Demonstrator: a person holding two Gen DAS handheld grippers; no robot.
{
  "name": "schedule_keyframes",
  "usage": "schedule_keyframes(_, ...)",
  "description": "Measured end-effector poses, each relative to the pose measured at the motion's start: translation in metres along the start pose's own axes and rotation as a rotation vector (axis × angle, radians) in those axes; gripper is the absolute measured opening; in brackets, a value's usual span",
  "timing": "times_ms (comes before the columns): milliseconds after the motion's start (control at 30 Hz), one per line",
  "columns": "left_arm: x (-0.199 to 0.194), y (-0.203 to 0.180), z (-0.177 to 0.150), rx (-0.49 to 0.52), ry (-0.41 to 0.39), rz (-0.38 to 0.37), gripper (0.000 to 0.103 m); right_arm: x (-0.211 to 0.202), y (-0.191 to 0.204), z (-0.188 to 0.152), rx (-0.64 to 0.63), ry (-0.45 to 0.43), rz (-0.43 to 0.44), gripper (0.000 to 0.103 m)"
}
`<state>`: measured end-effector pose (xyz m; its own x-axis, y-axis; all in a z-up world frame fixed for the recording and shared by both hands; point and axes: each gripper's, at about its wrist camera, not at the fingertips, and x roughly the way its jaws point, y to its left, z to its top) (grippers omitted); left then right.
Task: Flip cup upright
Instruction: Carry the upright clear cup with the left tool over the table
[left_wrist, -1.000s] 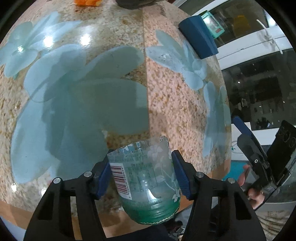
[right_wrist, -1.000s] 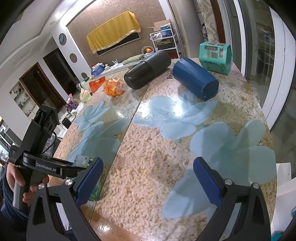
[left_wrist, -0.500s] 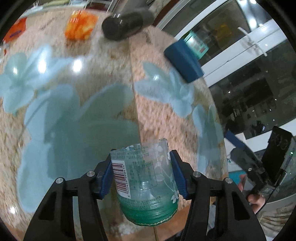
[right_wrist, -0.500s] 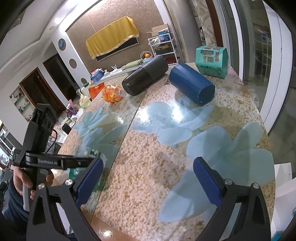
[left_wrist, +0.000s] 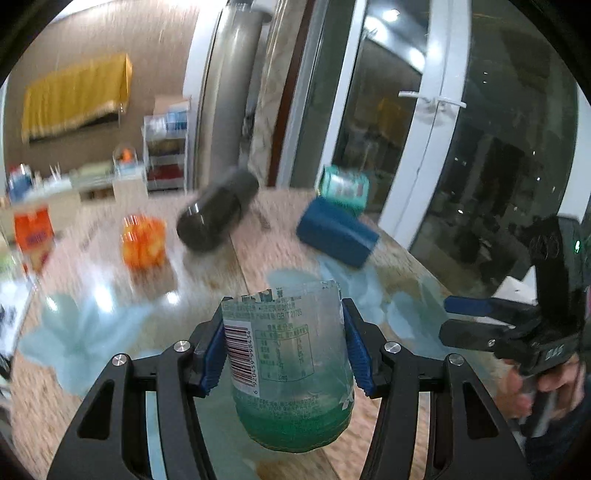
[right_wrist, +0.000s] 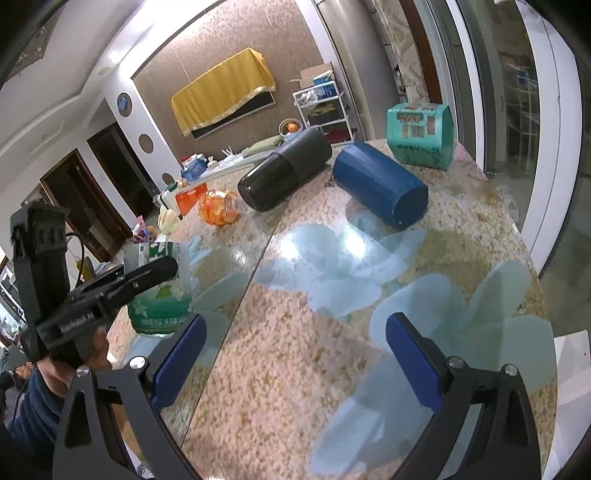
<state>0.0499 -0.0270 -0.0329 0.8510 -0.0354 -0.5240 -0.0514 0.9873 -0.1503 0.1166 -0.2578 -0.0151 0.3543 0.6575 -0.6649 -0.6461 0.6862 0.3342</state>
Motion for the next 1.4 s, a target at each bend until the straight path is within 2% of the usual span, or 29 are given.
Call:
schedule_keyframes(133, -0.006, -0.010, -0.003, 0.077, -0.117, 0.086, 0.060, 0.002, 0.009, 0.005, -0.046, -0.039, -0.055, 0.098)
schedule_keyframes(233, 0.000, -0.014, -0.004, 0.106, -0.152, 0.135, 0.060, 0.006, 0.015, 0.007, -0.078, -0.060, -0.094, 0.098)
schedule_keyframes(333, 0.010, -0.016, -0.007, 0.106, -0.129, 0.151, 0.060, 0.013, 0.017, 0.008, -0.092, -0.065, -0.110, 0.098)
schedule_keyframes(533, 0.039, -0.005, -0.017, 0.029, 0.023, 0.094, 0.060, 0.027, 0.015, 0.008, -0.105, -0.059, -0.134, 0.098)
schedule_keyframes(600, 0.040, -0.001, -0.019, -0.001, 0.040, 0.084, 0.060, 0.029, 0.012, 0.008, -0.100, -0.056, -0.134, 0.098)
schedule_keyframes(867, 0.031, -0.008, -0.025, 0.021, 0.060, 0.081, 0.060, 0.029, 0.005, 0.005, -0.080, -0.052, -0.147, 0.098)
schedule_keyframes(1067, 0.023, -0.009, -0.026, 0.026, 0.001, 0.089, 0.060, 0.025, 0.007, 0.001, -0.083, -0.053, -0.155, 0.098)
schedule_keyframes(1133, 0.025, -0.007, -0.026, 0.017, 0.021, 0.099, 0.060, 0.026, 0.009, -0.001, -0.095, -0.045, -0.173, 0.098)
schedule_keyframes(1300, 0.026, -0.003, -0.031, -0.008, 0.048, 0.072, 0.061, 0.042, 0.022, -0.009, -0.183, 0.030, -0.219, 0.098)
schedule_keyframes(1400, 0.025, -0.001, -0.033, -0.023, 0.051, 0.051, 0.061, 0.054, 0.031, -0.018, -0.223, 0.100, -0.169, 0.098)
